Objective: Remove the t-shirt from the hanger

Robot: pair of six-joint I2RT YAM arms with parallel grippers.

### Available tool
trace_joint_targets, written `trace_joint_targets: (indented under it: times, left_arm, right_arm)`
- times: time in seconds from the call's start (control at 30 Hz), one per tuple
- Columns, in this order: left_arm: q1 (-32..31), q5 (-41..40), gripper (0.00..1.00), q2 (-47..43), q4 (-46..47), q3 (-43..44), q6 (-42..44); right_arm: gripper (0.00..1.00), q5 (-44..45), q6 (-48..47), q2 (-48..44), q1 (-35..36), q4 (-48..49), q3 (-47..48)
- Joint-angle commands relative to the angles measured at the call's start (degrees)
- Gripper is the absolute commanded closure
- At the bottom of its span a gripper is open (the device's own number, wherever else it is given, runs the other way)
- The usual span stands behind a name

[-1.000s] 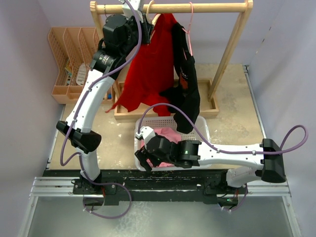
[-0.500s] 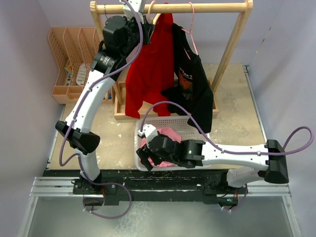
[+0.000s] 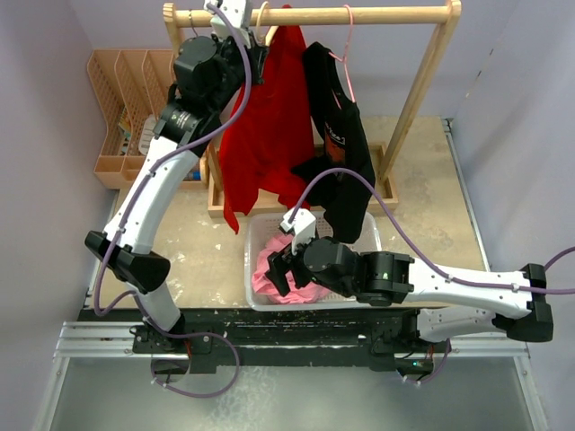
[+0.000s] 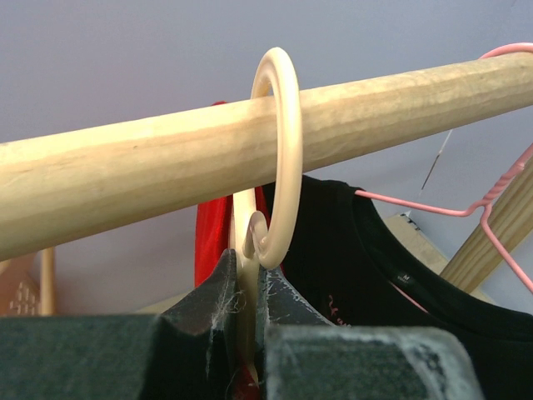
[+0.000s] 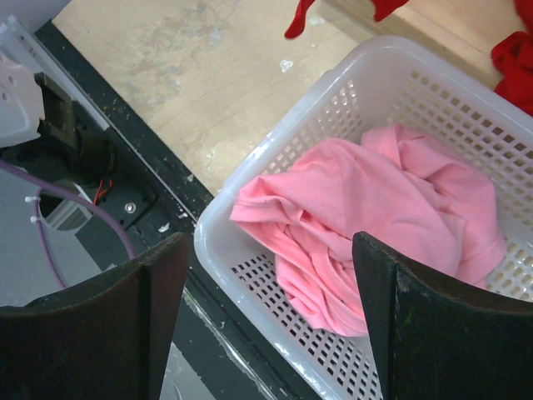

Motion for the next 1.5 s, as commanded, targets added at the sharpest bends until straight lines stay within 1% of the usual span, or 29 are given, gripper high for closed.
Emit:
trace_joint_targets:
  times: [0.0, 0.1, 0.2, 0.37, 0.5, 0.6, 0.7, 0.8, 0.93, 1.1, 1.23, 1.37, 1.47]
  left_arm:
    - [-0.14, -0.50, 1.00, -8.43, 8.34, -5.82, 2.33]
    - [-0.12, -1.34, 1.00, -10.87, 11.30, -9.94, 2.63]
    - [-0.12, -0.90, 1.00, -12.20, 13.99, -11.37, 2.68]
    - [-0.12, -0.30, 1.00, -12.46, 17.87, -10.83, 2.58]
    - [-0.12, -0.95, 1.00, -11.07, 18.03, -8.52, 3.59]
    - [-0.11, -0.89, 1.00, -11.18, 18.90, -9.07, 3.50]
    - [-0.12, -0.23, 1.00, -12.64, 19.49, -11.34, 2.98]
    - [-0.05, -0.13, 1.00, -15.29, 19.48, -14.25, 2.73]
    - [-0.10, 0.55, 1.00, -19.00, 20.91, -18.67, 2.95]
    - [-0.12, 0.79, 1.00, -21.44, 20.33, -21.05, 3.92]
    - [-0.09, 0.77, 1.00, -21.58, 17.45, -21.50, 4.44]
    - [-0.08, 1.02, 1.00, -22.78, 15.32, -24.67, 3.59]
    - [-0.12, 2.39, 1.00, -23.55, 11.76, -26.29, 2.37]
  right_arm:
    - [0.17, 4.99, -0.41, -1.36, 0.41, 1.21, 1.41]
    - [0.17, 5.79, -0.15, -1.64, 0.42, 1.29, 1.28]
    - [0.17, 6.43, -0.04, -1.94, 0.42, 1.34, 1.07]
    - [0.17, 7.92, 0.48, -2.42, 0.34, 1.01, 0.58]
    - [0.17, 8.34, 0.70, -2.78, 0.36, 1.18, 0.14]
    - [0.17, 8.46, 0.85, -2.95, 0.36, 1.23, -0.23]
    - [0.17, 9.57, 1.42, -3.32, 0.38, -0.15, -0.35]
    - [0.14, 10.49, 2.84, -4.31, 0.39, -1.80, -0.17]
    - [0.09, 12.68, 2.37, -6.96, 0.36, -0.29, -0.77]
    - [0.08, 18.45, 2.17, -8.17, 0.34, -0.90, 0.22]
    - [0.07, 20.63, 2.37, -8.45, 0.34, -1.30, 1.29]
    - [0.04, 23.01, 1.97, -8.34, 0.26, -0.90, 2.04]
    - [0.02, 25.73, 0.71, -7.86, 0.25, -0.32, 3.61]
